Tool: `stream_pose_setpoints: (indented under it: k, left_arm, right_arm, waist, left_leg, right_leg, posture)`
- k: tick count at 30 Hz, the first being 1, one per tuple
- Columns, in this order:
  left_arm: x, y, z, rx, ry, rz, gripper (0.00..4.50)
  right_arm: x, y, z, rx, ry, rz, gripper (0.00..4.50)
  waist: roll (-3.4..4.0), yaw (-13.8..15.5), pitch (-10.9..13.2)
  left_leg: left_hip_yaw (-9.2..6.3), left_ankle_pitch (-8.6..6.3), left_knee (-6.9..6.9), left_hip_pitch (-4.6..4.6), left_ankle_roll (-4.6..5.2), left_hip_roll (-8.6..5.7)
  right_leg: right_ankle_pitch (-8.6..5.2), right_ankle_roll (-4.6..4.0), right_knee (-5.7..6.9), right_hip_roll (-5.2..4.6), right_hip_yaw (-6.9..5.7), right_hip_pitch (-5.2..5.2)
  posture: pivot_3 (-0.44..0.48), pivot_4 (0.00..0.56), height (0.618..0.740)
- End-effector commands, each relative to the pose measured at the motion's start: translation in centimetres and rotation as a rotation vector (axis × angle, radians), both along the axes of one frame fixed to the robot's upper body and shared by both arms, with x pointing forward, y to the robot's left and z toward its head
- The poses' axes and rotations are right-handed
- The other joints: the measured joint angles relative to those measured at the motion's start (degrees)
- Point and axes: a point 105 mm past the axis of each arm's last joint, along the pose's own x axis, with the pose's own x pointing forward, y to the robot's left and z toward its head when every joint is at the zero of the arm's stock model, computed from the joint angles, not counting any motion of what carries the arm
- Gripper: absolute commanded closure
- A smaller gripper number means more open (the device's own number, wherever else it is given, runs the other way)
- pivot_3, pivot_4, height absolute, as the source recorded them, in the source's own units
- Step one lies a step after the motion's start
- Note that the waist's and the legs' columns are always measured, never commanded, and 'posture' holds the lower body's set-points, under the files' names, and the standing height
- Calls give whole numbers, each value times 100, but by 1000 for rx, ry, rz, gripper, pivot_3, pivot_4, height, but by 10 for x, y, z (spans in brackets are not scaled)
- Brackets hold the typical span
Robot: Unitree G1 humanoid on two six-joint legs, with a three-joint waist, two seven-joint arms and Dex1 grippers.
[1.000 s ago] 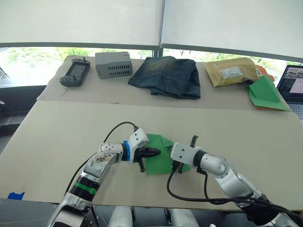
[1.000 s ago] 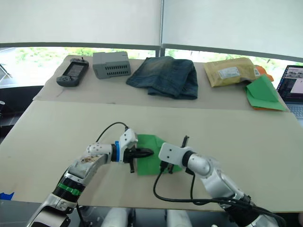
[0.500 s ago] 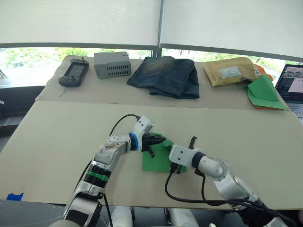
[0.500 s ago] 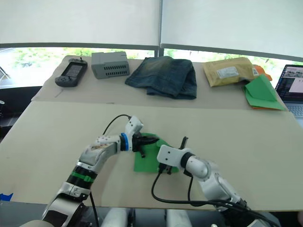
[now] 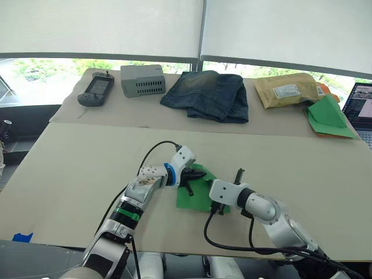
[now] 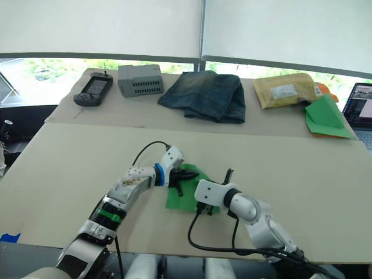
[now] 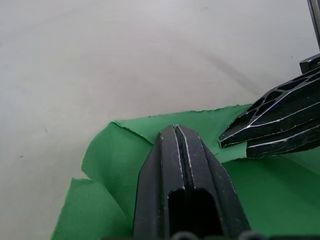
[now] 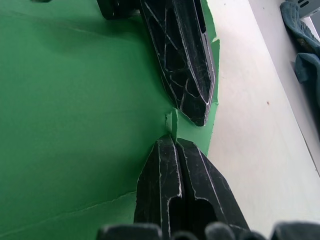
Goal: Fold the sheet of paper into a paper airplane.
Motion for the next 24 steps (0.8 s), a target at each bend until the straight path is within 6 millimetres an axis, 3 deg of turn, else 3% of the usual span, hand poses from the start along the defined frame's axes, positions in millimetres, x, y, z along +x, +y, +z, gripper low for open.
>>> stream_pose_setpoints:
  k: [1,5,10,13,18,22,24]
  left_arm:
    - [-10,-2,-29,94,76,-27,4500]
    - [-12,-3,-32,121,79,-39,4500]
    - [-14,-5,-34,120,91,-55,4500]
    - [-15,-6,-35,118,98,-56,4500]
    - [-15,-9,-34,116,97,-63,4500]
    - [-15,-10,-31,86,111,-53,4500]
    - [-15,-9,-33,101,106,-54,4500]
  right_arm:
    - [-4,7,3,30,22,21,4208]
    - [-9,3,17,45,28,26,2968]
    - [-13,-10,67,130,-75,8,1239]
    - [-3,-22,88,292,-71,-71,1239]
    - [21,-39,80,387,3,-239,3030]
    - [32,-43,52,488,183,-381,4437]
    - [32,-33,45,551,258,-384,4476]
  waist:
    - [-1,2,-2]
    - [1,43,-3]
    - [1,95,-3]
    - [1,94,-4]
    - [1,100,-5]
    - [2,99,-6]
    - [5,102,-6]
  left_leg:
    - [0,0,0,0,0,0]
    - [-1,0,0,-1,0,-1]
    - [-5,0,5,-18,0,-7]
    - [-11,0,5,-19,0,-7]
    - [-13,0,4,-18,0,-8]
    - [-14,0,5,-23,0,-9]
    - [-15,0,5,-25,0,-10]
  right_leg:
    - [-1,-1,0,0,0,0]
    - [-5,-3,0,0,1,1]
    - [-9,5,-4,-2,4,-6]
    - [-3,15,-4,0,3,-5]
    - [-7,8,-5,-1,2,0]
    - [-7,4,-5,-2,3,-4]
    - [-6,3,-3,-3,2,-6]
  posture:
    - [0,150,734]
    - [0,150,734]
    - [0,150,734]
    - [0,150,734]
    - [0,150,734]
    - [0,150,734]
    - [0,150,734]
